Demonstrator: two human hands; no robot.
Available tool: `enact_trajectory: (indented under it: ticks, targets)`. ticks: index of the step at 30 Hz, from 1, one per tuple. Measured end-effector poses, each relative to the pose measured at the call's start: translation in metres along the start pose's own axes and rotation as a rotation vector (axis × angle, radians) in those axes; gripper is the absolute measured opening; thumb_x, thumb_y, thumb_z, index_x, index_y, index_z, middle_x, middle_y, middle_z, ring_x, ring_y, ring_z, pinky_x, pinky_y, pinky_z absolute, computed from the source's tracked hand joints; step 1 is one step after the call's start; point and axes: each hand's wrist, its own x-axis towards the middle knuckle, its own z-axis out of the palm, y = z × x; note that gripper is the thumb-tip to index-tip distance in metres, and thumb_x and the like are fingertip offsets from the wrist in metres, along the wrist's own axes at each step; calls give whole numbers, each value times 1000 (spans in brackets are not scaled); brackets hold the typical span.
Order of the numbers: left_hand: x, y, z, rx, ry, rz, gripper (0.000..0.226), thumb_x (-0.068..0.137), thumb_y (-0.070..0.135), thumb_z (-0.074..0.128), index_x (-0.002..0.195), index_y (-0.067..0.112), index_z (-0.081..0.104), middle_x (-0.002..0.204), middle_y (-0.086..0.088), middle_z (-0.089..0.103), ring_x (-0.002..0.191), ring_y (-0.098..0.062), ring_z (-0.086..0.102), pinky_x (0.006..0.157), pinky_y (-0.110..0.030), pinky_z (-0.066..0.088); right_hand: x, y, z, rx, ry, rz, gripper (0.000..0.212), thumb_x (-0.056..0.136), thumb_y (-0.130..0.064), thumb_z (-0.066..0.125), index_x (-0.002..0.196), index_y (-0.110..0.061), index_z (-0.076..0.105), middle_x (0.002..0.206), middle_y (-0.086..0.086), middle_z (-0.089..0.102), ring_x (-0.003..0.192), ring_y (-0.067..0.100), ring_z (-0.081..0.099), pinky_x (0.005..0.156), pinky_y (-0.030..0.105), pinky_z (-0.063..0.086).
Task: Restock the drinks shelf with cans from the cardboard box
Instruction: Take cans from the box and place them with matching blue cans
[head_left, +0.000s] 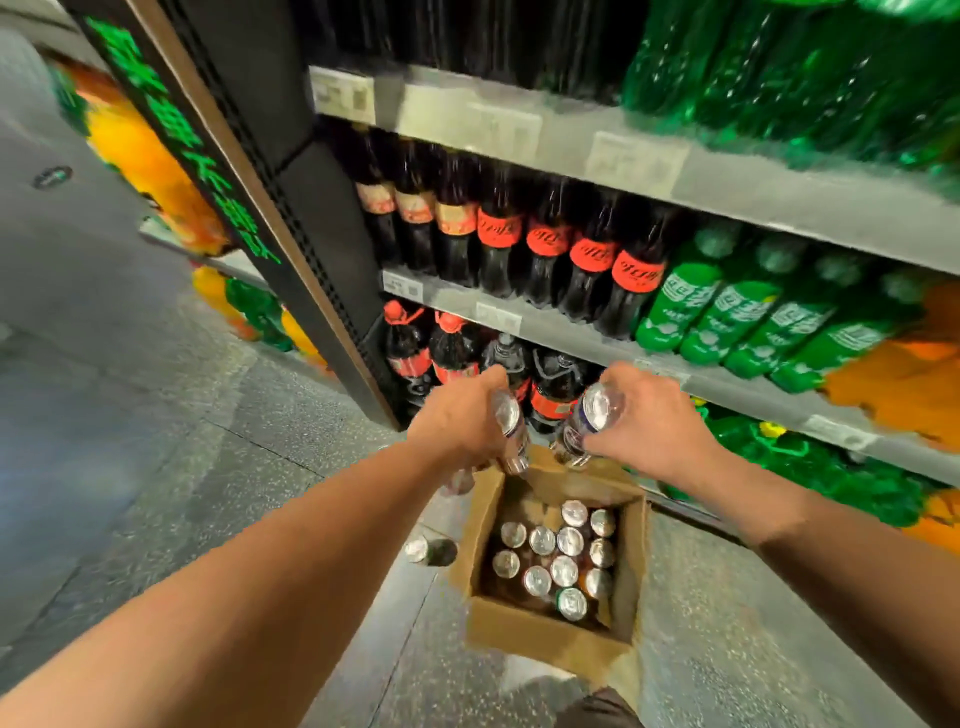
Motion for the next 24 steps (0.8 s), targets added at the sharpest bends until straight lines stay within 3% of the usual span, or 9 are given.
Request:
enact_trajectory:
  ticks: [4,8,13,18,22,24]
  targets:
    - [-29,27,-57,-55,105,92,49,65,30,74,106,18,51,80,1,60,75,-23,56,60,-28,40,-18,-40,-47,211,135,99,56,54,-29,83,100,-14,55,85,5,59,75,24,55,61,33,44]
    - [-56,51,-105,-138,160,122,55,63,29,75,110,21,49,80,1,64,76,-19,60,62,-30,46,-36,-71,-91,366,234,124,47,55,-28,82,91,-26,52,79,-11,55,67,2,48,52,19,35]
    - [-89,74,-157,-387,228,127,63,56,26,79,107,27,42,85,2,61,65,-9,56,47,-19,43,-58,-100,-146,598,308,139,38,61,-17,80,89,-26,56,87,-8,60,74,4,55,53,22,39]
    - [-117,100,-199,-557,309,128,63,60,26,81,114,21,50,90,5,59,69,-8,55,50,-21,41,-79,-127,-197,735,360,116,51,62,-15,82,105,-21,56,96,-5,62,81,9,58,60,27,45]
    - [-140,117,-229,-685,318,198,51,63,20,83,107,21,58,101,1,67,91,-16,64,72,-30,53,-95,-150,-235,824,421,54,47,63,-11,82,106,-18,63,96,-3,66,85,13,62,61,25,45]
    - [-150,123,-242,-775,322,249,40,67,16,81,100,26,61,97,2,69,83,-9,66,60,-20,51,-103,-164,-252,903,446,3,39,63,-4,80,98,-16,66,89,-2,69,77,12,63,58,22,46]
